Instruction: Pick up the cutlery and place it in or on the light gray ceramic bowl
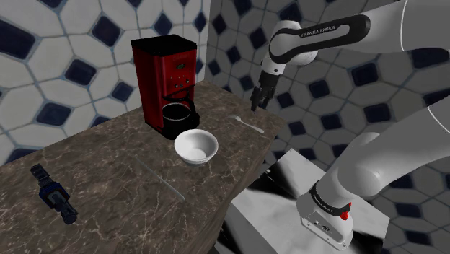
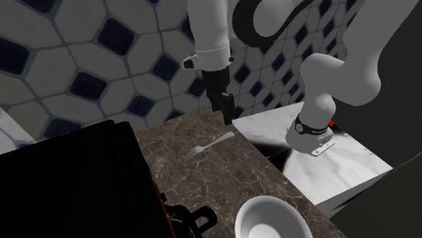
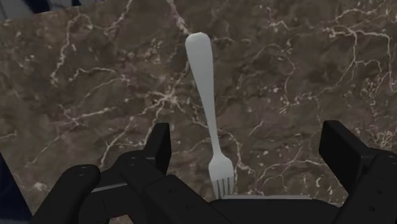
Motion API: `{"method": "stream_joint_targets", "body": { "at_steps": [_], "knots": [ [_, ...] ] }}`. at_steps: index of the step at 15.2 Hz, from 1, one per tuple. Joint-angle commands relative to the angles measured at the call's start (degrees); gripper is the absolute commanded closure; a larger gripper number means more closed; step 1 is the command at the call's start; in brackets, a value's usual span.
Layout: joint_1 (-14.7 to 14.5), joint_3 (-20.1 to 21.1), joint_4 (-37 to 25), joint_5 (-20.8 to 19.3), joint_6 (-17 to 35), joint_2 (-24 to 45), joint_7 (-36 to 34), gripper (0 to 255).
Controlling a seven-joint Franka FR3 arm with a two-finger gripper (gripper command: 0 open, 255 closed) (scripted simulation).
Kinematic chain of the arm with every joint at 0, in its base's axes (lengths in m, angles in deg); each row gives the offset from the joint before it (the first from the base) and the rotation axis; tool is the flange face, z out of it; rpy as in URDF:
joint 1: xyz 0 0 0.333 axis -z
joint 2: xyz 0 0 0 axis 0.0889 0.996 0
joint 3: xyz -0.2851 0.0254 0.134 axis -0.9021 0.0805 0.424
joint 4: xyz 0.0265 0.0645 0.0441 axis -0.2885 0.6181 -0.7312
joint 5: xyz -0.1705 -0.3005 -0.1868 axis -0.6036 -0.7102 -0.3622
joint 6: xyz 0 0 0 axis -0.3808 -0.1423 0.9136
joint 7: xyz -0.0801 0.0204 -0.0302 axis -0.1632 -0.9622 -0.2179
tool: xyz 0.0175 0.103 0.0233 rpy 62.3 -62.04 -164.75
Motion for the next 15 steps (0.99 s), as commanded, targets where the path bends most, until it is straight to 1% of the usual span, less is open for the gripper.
{"method": "stream_joint_targets", "body": {
  "at_steps": [1, 5, 6, 13, 15],
  "knots": [
    [-0.6, -0.6, -0.8, 1.0, 2.8, 4.4, 2.7, 0],
    [-1.2, -1.7, -3.6, 3.4, 7.4, 13.6, 8.6, 0],
    [-1.2, -1.6, -3.6, 3.4, 7.4, 13.7, 8.6, 0],
    [-1.8, -1.2, -0.4, 5.2, 13.5, 16.6, 9.7, 0],
    [-1.7, -1.2, -0.4, 5.2, 13.5, 16.6, 9.7, 0]
  ]
}}
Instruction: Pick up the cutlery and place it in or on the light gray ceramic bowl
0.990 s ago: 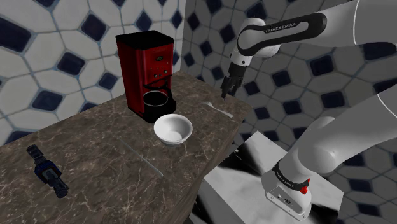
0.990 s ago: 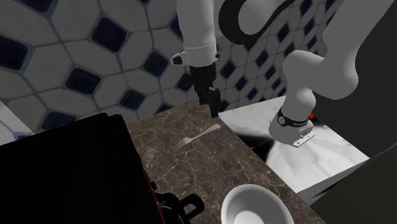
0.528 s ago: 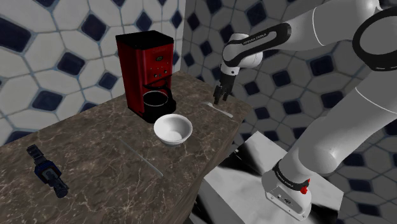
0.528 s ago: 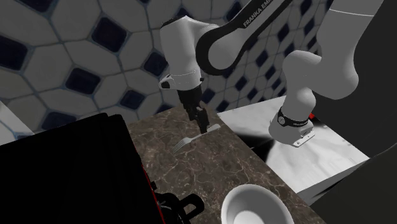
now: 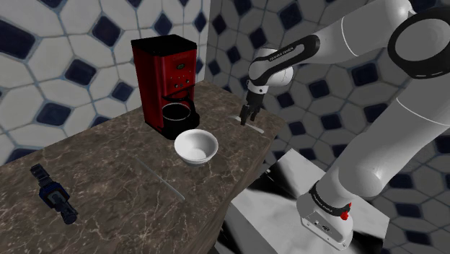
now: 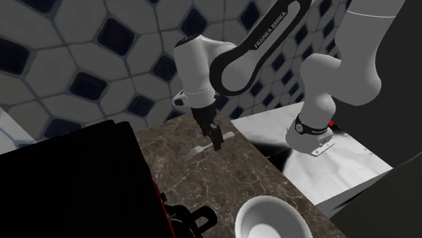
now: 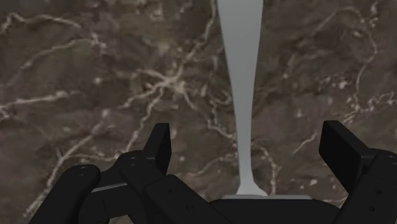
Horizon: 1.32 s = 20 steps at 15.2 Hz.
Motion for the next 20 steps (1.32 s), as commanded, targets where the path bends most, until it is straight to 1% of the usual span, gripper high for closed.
{"method": "stream_joint_targets", "body": {
  "at_steps": [1, 6, 7, 16, 20],
  "knots": [
    [0.0, 0.0, 0.1, 0.1, 0.3, 0.1, 0.0, 0],
    [0.0, 0.0, 0.1, 0.1, 0.3, 0.1, 0.0, 0],
    [0.0, 0.0, 0.1, 0.1, 0.3, 0.1, 0.0, 255],
    [0.0, 0.0, 0.1, 0.1, 0.3, 0.1, 0.0, 255],
    [0.1, 0.0, -0.9, -1.0, -2.8, -2.1, -1.1, 255]
  ]
}}
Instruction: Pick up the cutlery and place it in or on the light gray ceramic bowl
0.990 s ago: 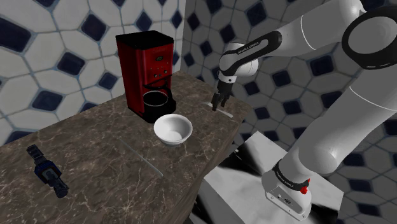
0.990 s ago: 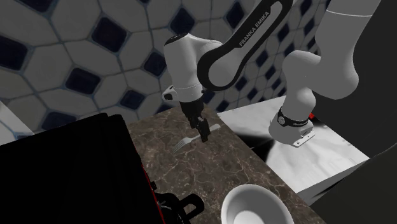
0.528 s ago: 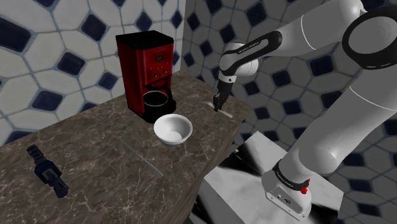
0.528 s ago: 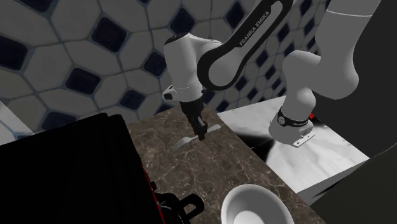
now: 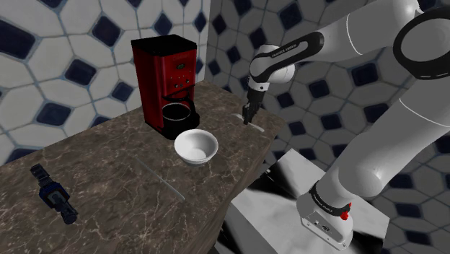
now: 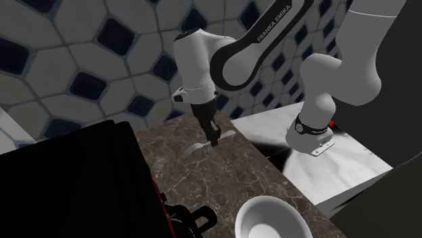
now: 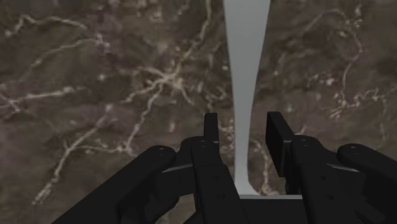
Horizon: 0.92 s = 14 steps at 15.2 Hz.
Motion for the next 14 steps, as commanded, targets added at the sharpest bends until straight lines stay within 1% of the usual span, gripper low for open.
{"method": "stream_joint_targets", "body": {
  "at_steps": [1, 14],
  "knots": [
    [0.0, 0.0, -0.6, -0.5, -1.6, -1.1, -0.6, 255],
    [0.3, 0.2, -5.4, -2.7, -11.7, -6.7, -3.4, 255]
  ]
}}
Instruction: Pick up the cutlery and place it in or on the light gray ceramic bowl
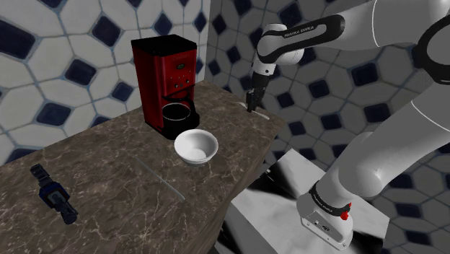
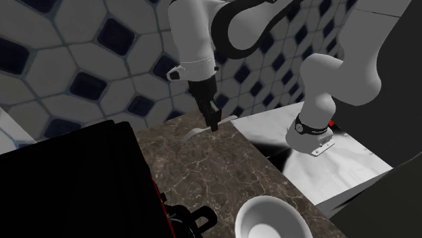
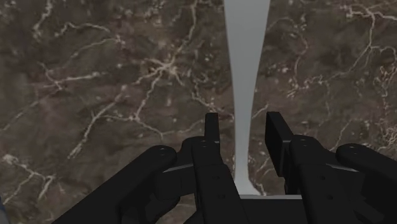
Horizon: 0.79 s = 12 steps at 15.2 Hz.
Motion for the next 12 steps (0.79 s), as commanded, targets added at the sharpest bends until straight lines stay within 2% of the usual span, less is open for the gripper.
{"method": "stream_joint_targets", "body": {
  "at_steps": [1, 12],
  "knots": [
    [0.0, 0.1, -0.9, -0.3, -1.8, -0.9, -0.5, 255],
    [0.1, 0.3, -6.6, -1.2, -10.0, -3.6, -2.2, 255]
  ]
}}
